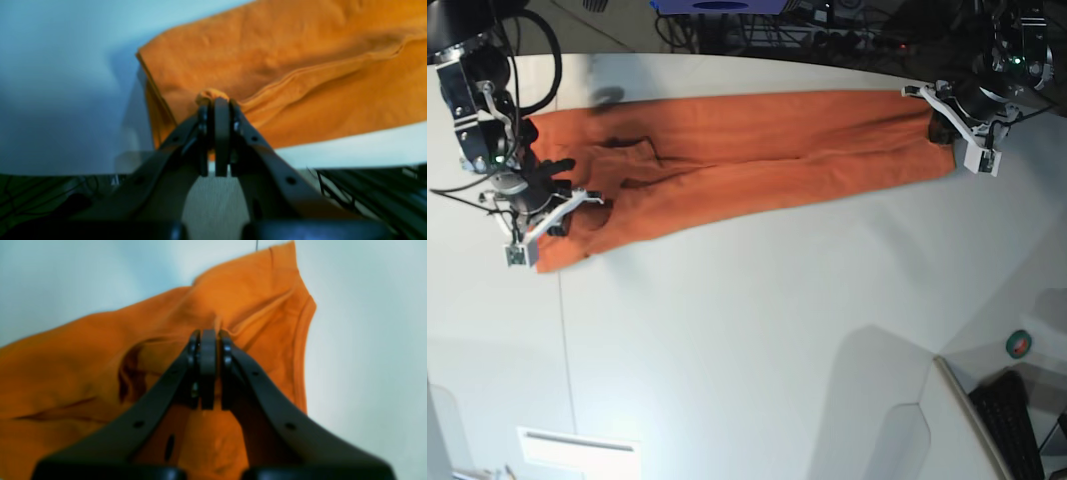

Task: Layout the t-shirt on the table in an organized manner, then fold the t-shirt properly
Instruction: 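Fold the hem over onto the collar edge with both grippers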

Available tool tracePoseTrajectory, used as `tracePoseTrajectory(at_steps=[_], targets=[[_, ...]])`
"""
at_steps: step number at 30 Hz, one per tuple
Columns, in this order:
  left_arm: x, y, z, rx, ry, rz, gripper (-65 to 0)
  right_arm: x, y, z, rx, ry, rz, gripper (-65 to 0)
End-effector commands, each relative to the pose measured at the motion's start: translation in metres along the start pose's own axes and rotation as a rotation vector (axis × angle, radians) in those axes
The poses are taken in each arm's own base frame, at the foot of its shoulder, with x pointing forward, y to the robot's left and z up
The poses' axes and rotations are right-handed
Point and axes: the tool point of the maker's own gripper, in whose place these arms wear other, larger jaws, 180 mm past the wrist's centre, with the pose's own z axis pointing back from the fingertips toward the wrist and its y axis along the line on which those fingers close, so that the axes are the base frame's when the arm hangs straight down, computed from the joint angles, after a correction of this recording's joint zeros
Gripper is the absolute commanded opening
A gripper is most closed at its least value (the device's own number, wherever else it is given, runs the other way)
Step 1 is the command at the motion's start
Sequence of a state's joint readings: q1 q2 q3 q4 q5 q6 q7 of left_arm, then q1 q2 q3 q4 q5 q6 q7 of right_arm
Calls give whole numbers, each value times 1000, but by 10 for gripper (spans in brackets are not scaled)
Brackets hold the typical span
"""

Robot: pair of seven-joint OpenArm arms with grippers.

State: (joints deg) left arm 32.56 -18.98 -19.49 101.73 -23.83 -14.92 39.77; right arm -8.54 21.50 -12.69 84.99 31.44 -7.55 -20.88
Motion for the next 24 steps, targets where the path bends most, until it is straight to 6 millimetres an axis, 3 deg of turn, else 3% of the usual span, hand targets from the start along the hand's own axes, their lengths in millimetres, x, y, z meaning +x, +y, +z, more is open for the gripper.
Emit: tracePoseTrajectory(at_steps=[1, 11, 16, 24], targets=[[8, 4, 4, 10, -27, -11, -650, 15, 3, 5, 13, -48, 8, -650], [19, 7, 3, 17, -51, -20, -650, -7, -24, 27, -64, -35, -61, -650], [38, 22, 11, 55, -97, -33, -650, -11, -18, 32, -50, -32, -57, -650], [34, 22, 13, 55, -86, -39, -650, -17, 4, 40, -6, 2, -79, -650]])
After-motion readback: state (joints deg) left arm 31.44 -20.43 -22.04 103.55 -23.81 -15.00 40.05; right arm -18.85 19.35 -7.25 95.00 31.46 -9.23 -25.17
